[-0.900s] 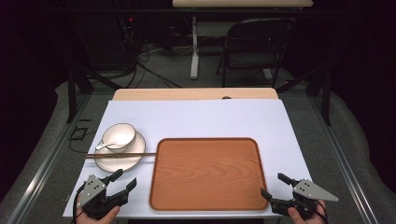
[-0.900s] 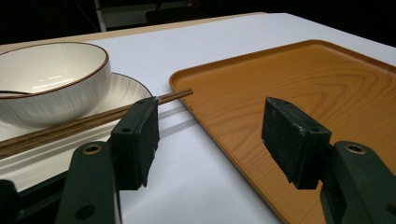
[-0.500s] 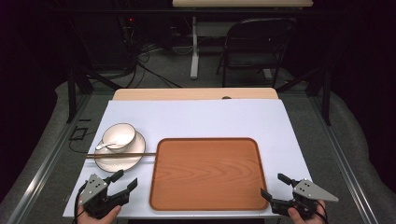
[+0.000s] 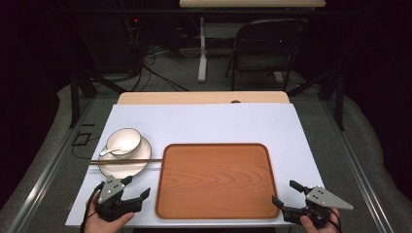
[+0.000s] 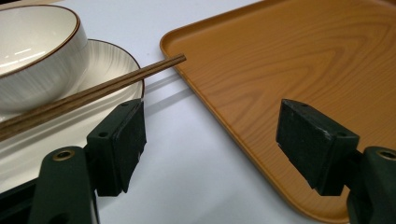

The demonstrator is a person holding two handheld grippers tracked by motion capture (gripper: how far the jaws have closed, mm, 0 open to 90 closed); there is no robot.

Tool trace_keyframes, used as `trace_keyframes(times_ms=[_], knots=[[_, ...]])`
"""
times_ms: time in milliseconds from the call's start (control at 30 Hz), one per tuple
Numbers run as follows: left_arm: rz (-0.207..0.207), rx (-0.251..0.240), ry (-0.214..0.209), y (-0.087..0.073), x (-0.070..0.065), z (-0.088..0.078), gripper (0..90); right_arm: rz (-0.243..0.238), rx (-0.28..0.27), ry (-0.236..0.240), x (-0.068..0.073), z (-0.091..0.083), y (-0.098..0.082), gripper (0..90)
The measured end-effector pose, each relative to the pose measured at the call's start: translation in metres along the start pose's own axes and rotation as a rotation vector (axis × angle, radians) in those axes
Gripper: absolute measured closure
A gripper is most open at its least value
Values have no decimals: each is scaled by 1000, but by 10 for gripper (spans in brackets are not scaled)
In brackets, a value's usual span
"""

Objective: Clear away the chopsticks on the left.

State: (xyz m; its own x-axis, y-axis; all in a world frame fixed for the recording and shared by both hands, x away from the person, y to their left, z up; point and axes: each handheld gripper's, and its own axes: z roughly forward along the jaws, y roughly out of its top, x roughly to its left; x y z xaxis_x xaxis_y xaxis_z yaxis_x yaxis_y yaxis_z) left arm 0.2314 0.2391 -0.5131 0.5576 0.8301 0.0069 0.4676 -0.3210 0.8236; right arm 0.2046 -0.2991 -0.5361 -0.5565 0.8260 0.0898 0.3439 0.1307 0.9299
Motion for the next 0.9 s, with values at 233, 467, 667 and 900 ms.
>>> trace_keyframes(times_ms=[233,467,667,900], knots=[[69,46,29,17,7,-3,278,11,-1,5,-1,0,0,147],[71,68,51,26,15,-5,326,16,-4,5,-2,-1,0,147],[65,106,62,30,21,-5,323,16,-4,3,-2,-1,0,147],[131,146,82,35,30,-9,336,21,-7,3,-2,-1,0,146]])
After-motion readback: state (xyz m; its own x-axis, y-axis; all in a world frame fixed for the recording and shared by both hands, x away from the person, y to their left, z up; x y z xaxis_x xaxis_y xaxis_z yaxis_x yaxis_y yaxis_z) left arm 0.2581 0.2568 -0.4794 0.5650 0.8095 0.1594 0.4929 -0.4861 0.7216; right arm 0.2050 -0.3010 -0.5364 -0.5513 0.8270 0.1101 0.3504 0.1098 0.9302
